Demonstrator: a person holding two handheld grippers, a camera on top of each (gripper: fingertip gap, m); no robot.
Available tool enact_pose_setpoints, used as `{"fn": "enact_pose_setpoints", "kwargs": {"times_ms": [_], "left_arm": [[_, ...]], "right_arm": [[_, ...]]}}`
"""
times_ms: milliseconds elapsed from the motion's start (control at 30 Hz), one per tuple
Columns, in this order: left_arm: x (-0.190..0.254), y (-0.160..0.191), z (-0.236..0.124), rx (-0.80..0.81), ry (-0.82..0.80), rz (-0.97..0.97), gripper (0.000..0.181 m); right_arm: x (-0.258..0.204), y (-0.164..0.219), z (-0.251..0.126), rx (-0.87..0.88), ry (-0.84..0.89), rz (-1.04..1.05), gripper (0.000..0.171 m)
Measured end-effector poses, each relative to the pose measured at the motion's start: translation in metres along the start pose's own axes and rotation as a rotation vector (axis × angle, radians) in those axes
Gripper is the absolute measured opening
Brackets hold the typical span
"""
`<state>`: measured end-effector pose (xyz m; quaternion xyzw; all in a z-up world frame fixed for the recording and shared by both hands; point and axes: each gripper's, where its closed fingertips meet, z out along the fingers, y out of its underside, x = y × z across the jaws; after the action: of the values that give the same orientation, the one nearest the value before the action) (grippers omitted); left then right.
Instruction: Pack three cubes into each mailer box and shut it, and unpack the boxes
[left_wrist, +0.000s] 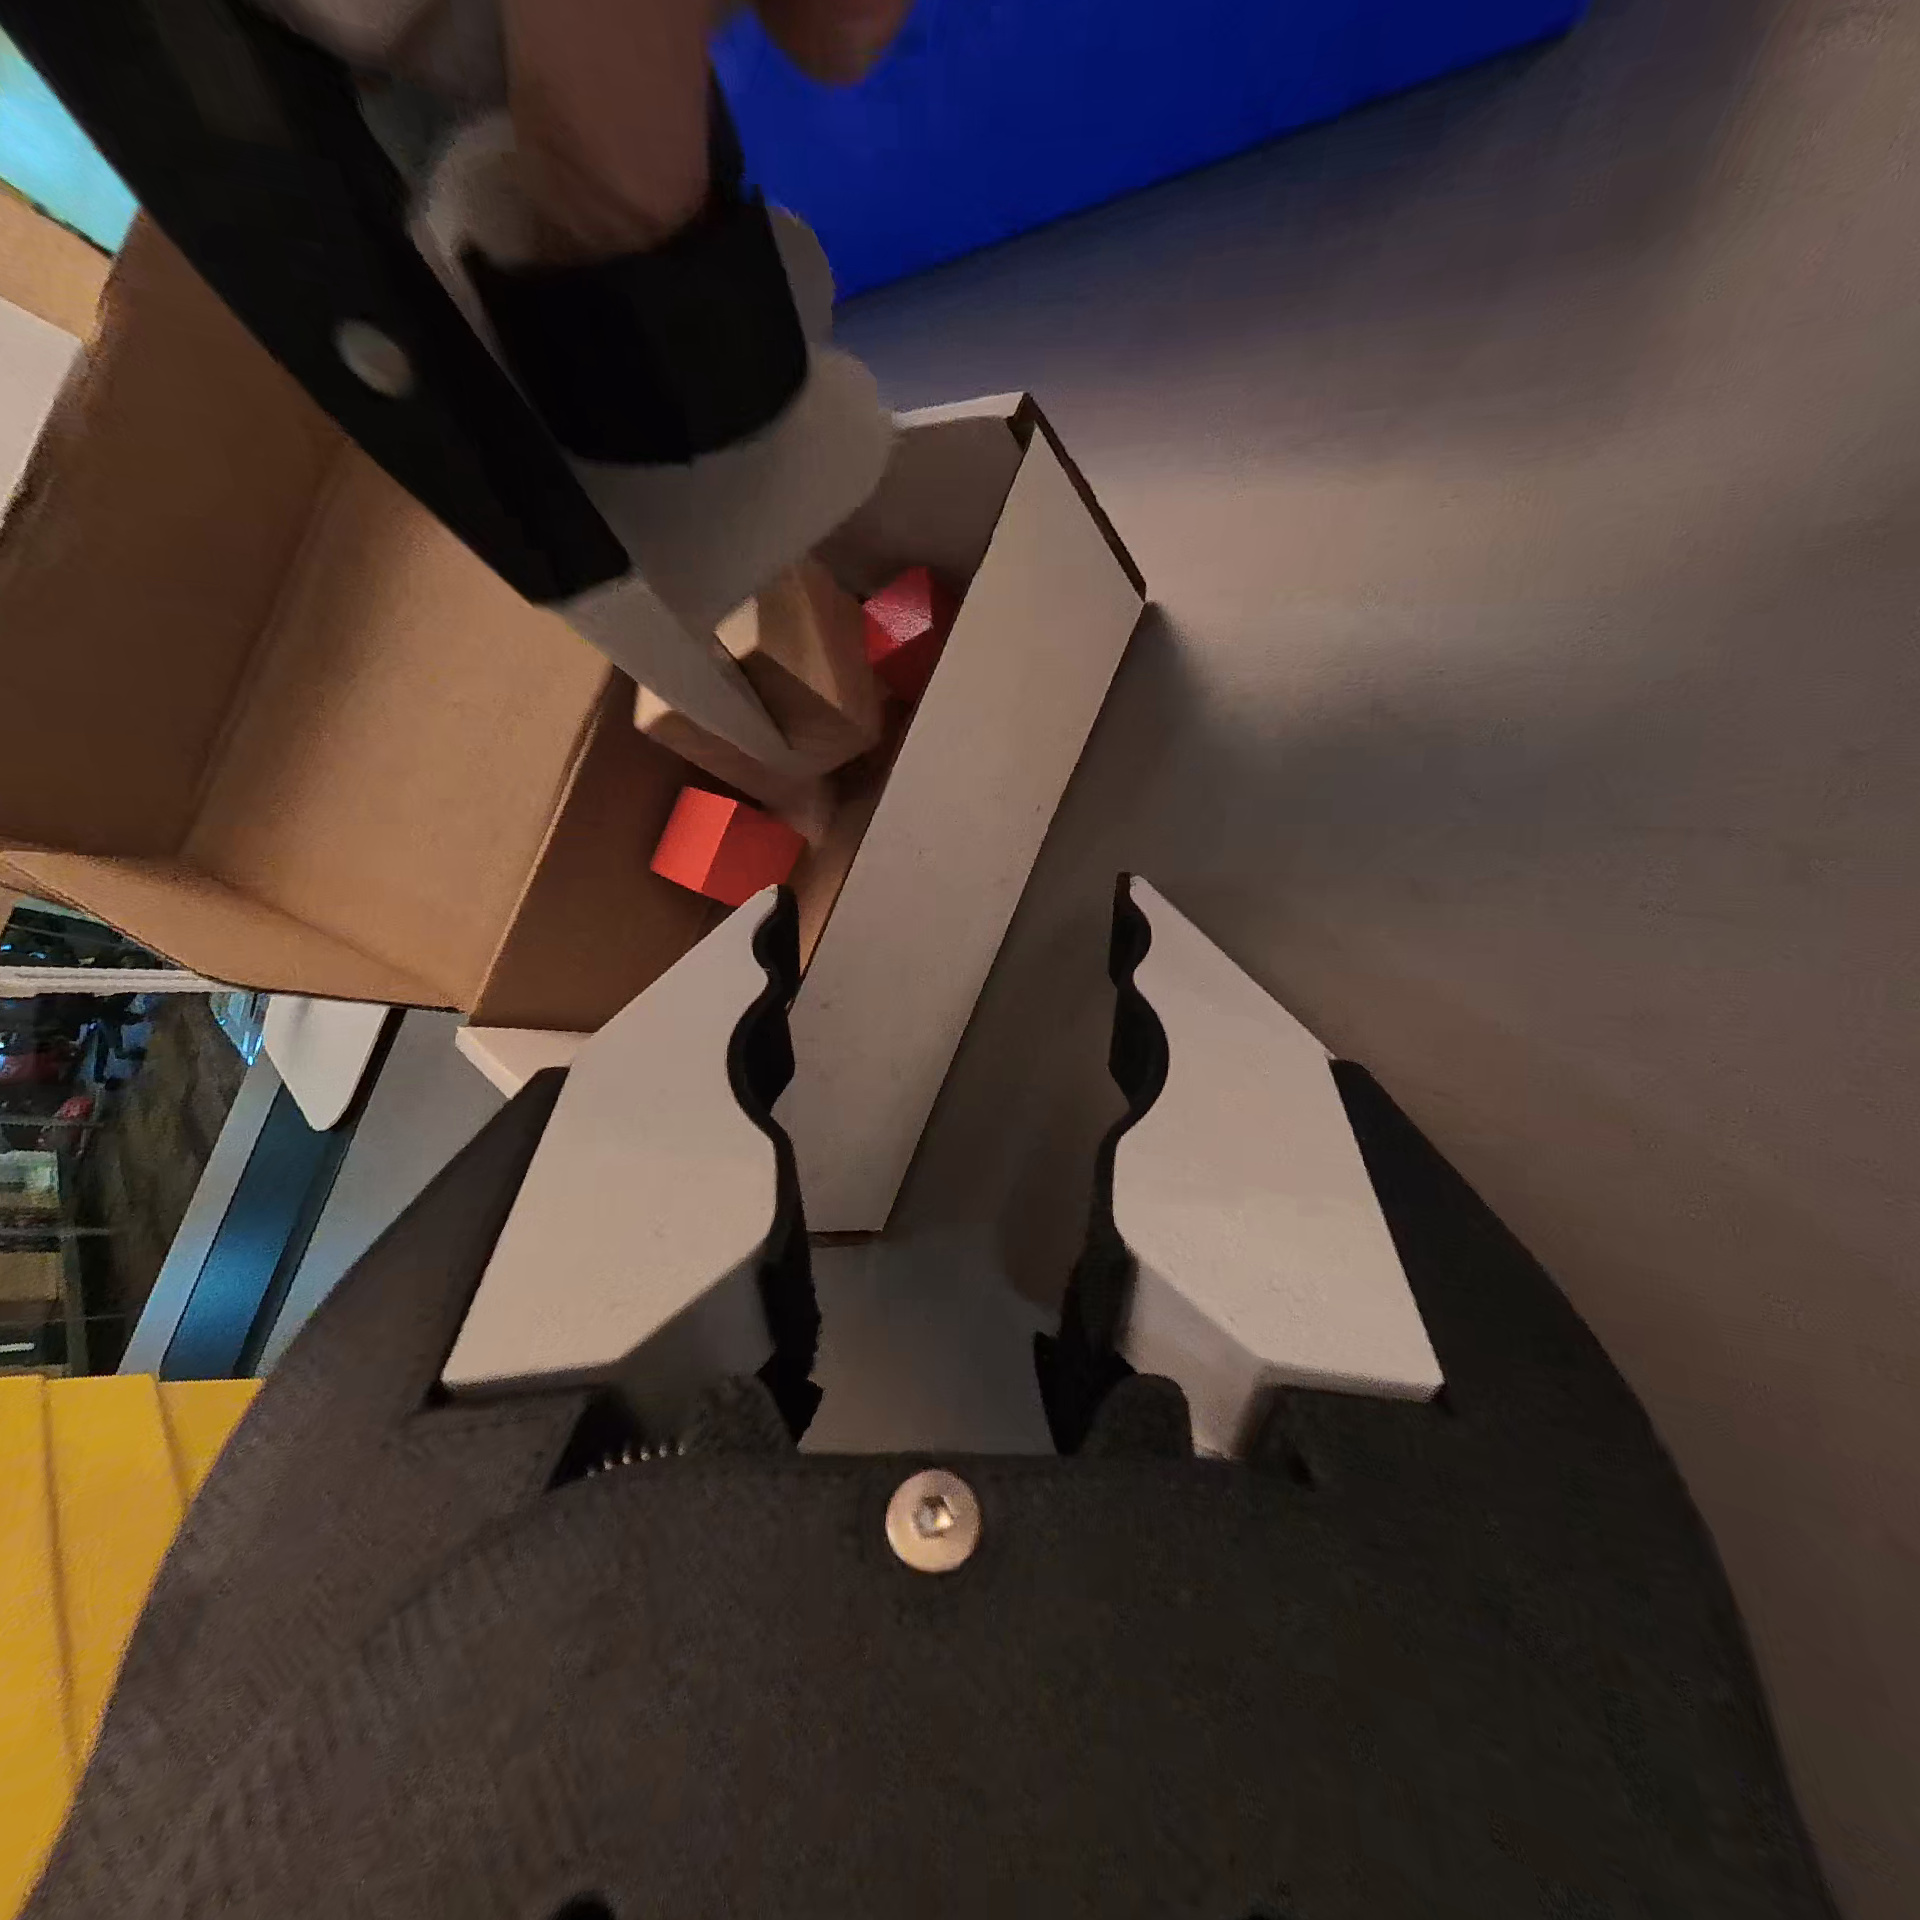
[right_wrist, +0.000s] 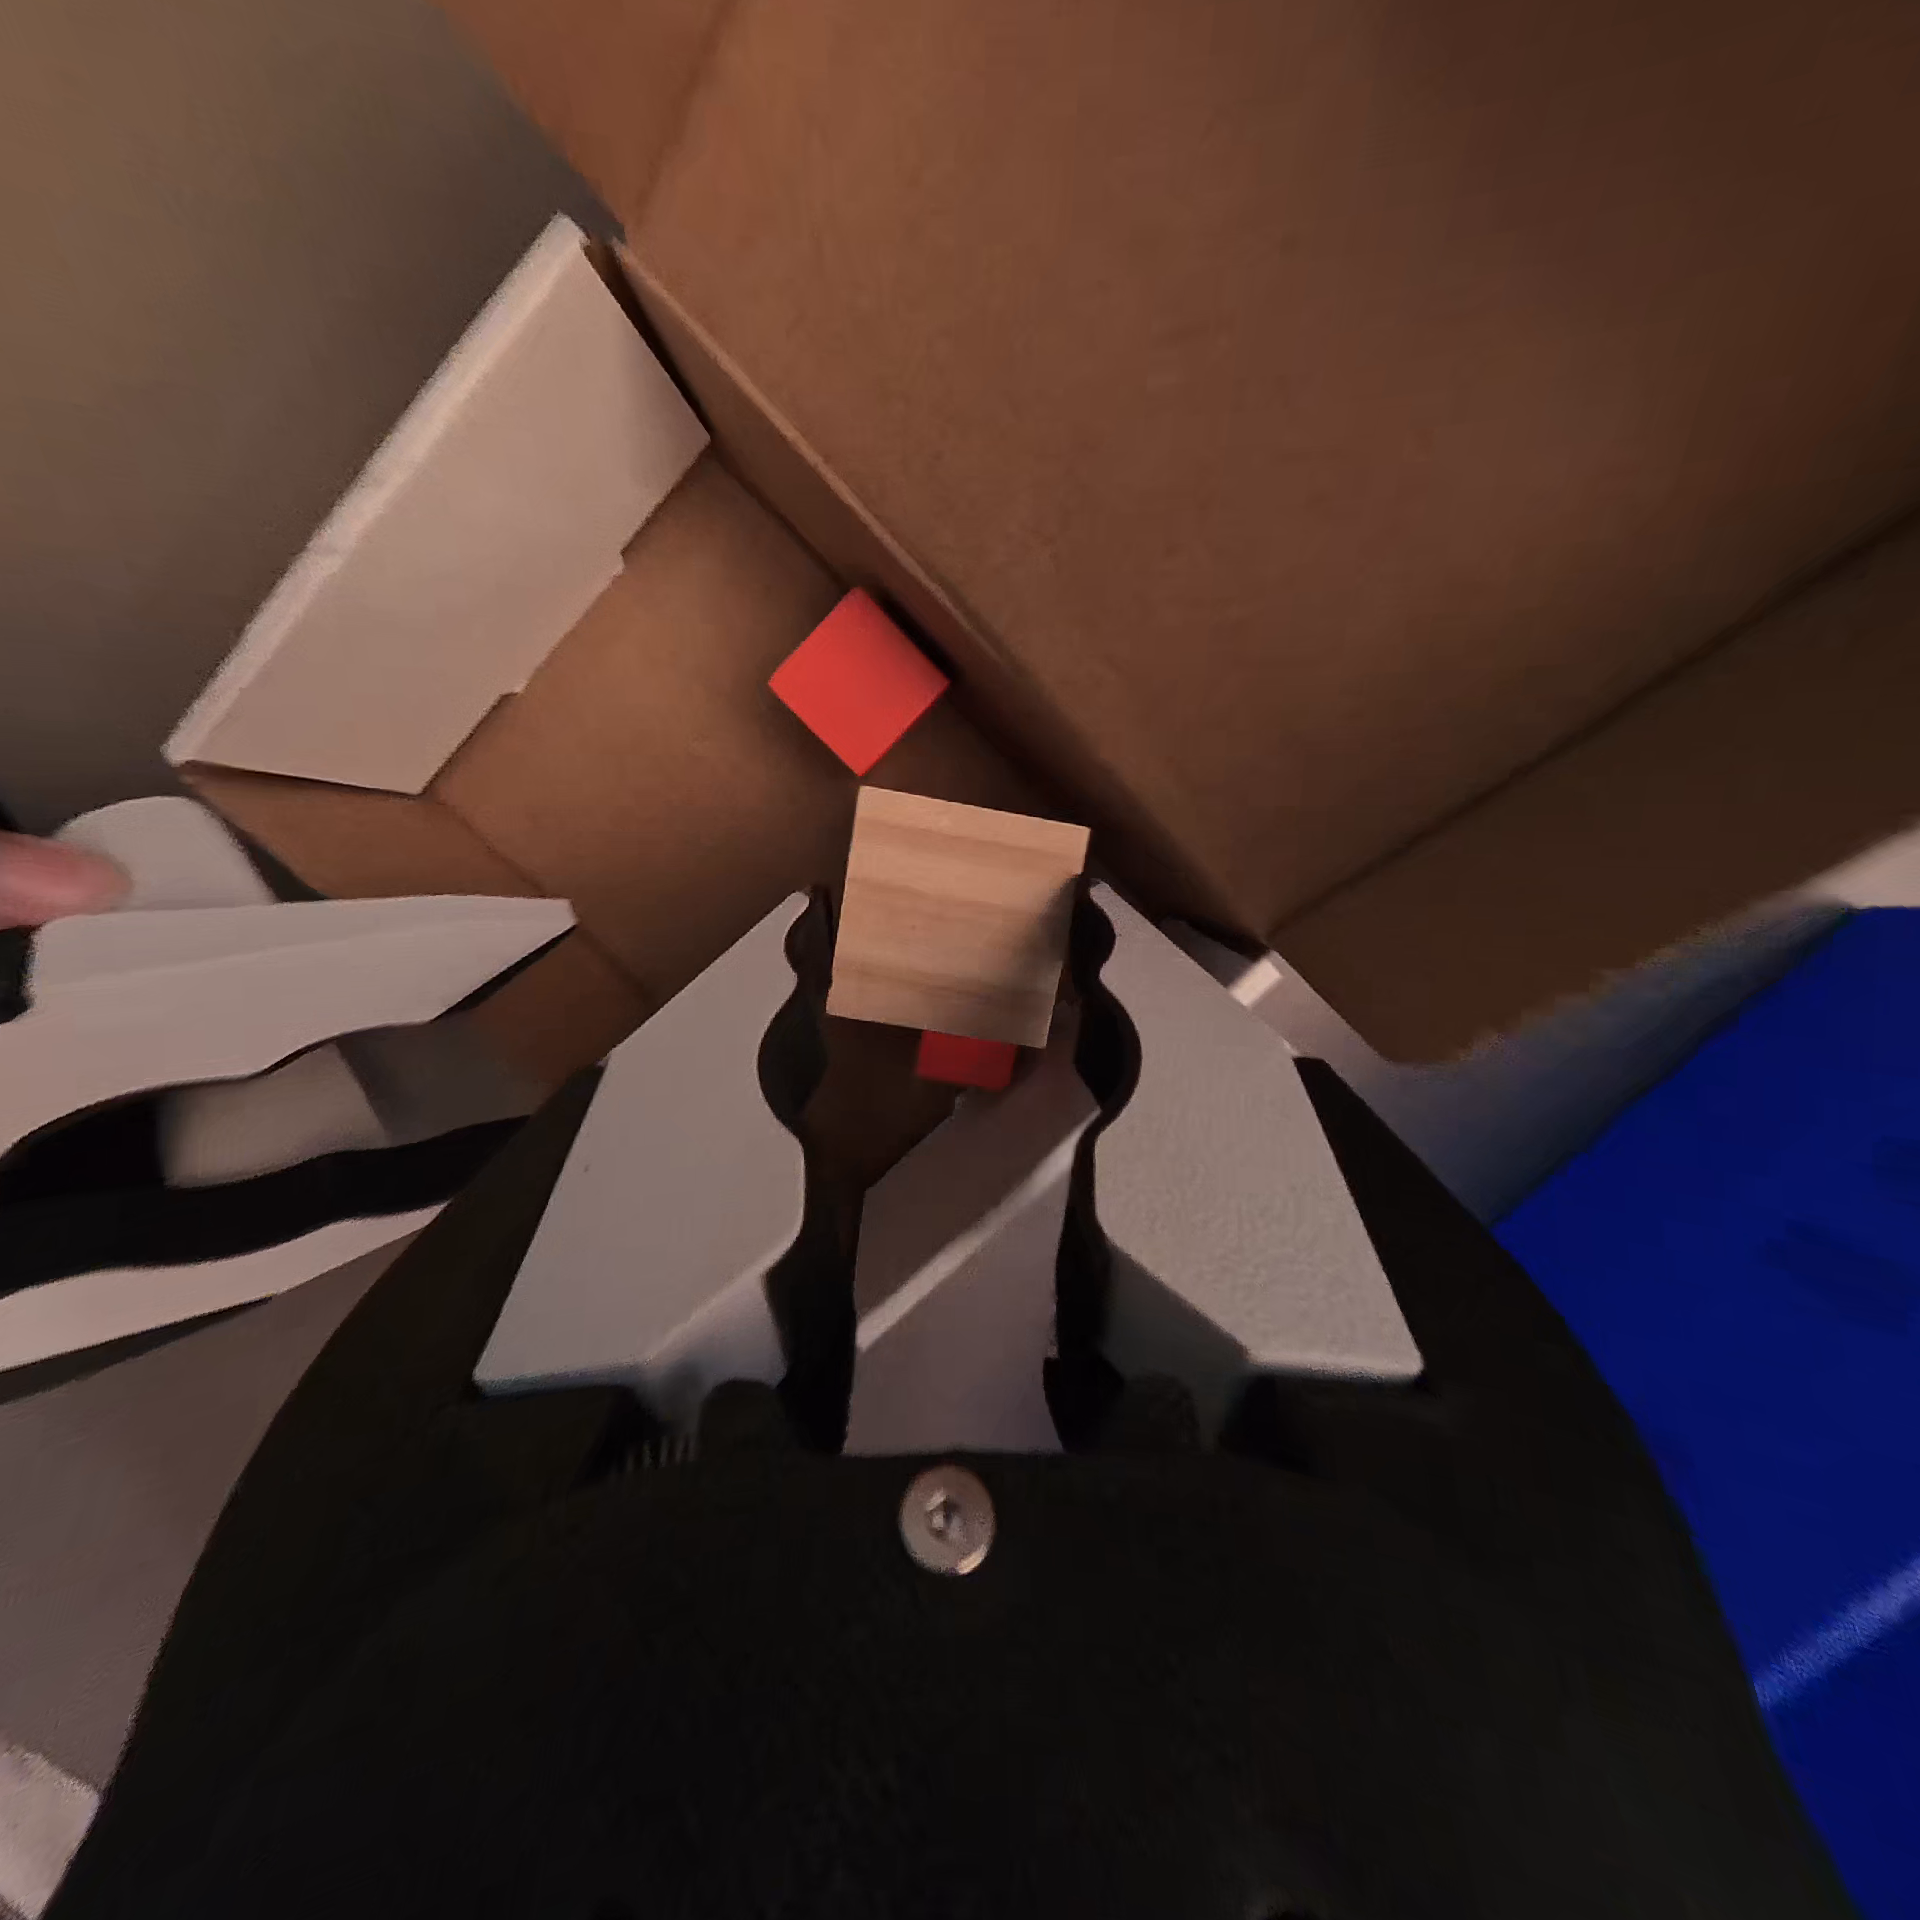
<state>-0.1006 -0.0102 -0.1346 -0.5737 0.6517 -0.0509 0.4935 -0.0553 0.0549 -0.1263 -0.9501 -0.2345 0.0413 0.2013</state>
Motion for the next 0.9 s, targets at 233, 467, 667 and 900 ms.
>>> {"fn": "enact_pose_setpoints", "kwargs": {"times_ms": [233,467,667,900], "left_arm": [[-0.005,-0.014,-0.008,0.079,-0.028,-0.004,0.063],[-0.006,-0.021,-0.013,0.122,-0.049,0.011,0.061],[-0.007,-0.023,-0.015,0.138,-0.055,0.013,0.059],[-0.006,-0.024,-0.016,0.139,-0.067,0.043,0.057]], "right_arm": [[0.027,-0.012,-0.147,0.342,0.051,0.06,0.045],[0.15,0.115,-0.174,0.197,0.155,0.496,0.045],[0.182,0.203,-0.108,-0.186,0.126,0.605,0.044],[0.195,0.226,-0.084,-0.302,0.167,0.594,0.045]]}}
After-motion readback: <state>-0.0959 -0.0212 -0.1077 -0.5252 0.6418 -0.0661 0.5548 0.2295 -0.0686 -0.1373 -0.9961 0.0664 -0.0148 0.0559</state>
